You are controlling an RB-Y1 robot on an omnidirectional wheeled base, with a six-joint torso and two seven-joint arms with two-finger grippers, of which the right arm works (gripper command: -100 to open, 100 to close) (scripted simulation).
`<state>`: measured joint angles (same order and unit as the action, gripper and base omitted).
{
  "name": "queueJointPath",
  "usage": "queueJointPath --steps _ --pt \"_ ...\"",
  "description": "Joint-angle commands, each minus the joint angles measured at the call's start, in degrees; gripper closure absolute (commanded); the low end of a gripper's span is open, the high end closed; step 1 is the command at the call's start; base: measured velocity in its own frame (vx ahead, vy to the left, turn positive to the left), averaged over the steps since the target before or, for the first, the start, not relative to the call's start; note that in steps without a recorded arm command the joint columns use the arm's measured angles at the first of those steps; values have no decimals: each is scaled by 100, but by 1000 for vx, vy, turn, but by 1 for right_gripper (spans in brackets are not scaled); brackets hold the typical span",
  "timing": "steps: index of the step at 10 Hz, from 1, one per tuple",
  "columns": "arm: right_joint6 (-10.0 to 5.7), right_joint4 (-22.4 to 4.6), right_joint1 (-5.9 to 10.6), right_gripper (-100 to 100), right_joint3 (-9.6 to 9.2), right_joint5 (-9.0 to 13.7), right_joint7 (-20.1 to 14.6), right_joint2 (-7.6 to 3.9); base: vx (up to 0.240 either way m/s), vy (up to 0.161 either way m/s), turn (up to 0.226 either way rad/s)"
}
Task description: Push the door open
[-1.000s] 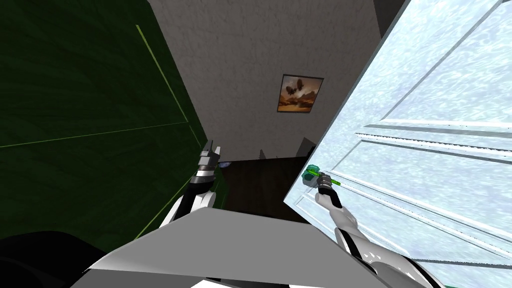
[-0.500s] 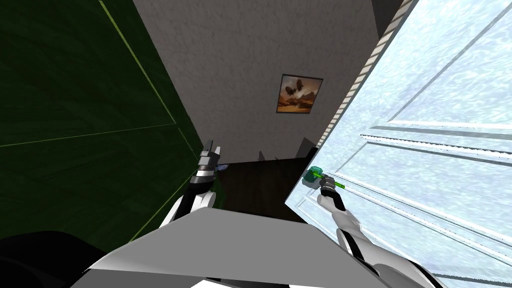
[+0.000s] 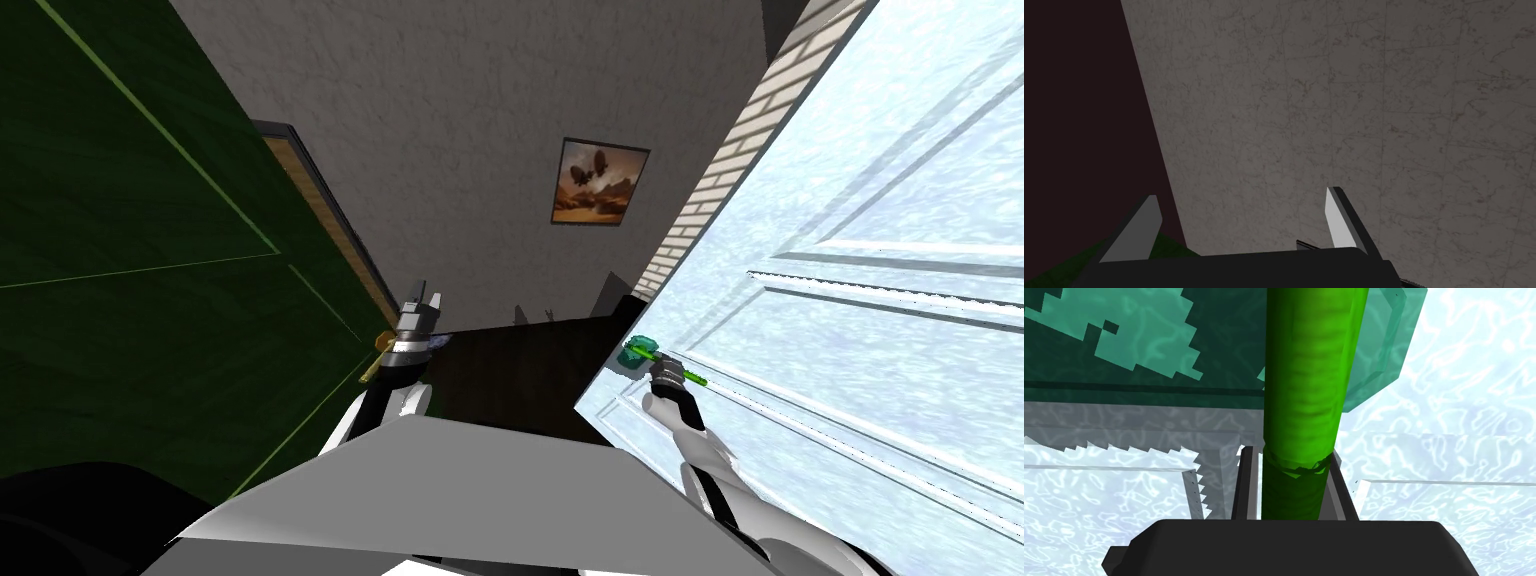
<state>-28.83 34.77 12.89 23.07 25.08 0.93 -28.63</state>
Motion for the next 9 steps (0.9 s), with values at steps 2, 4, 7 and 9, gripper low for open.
queueJointPath --steps 2,4,7,9 --pt "-85 -182 58 100 72 36 19 -67 155 -10 -40" --pt "-86 -188 20 100 92 46 22 -62 132 13 -40" --pt "-116 -257 -16 100 259 126 98 -120 164 -8 -51" --pt "-138 -315 -43 100 386 188 159 -158 232 -57 -53"
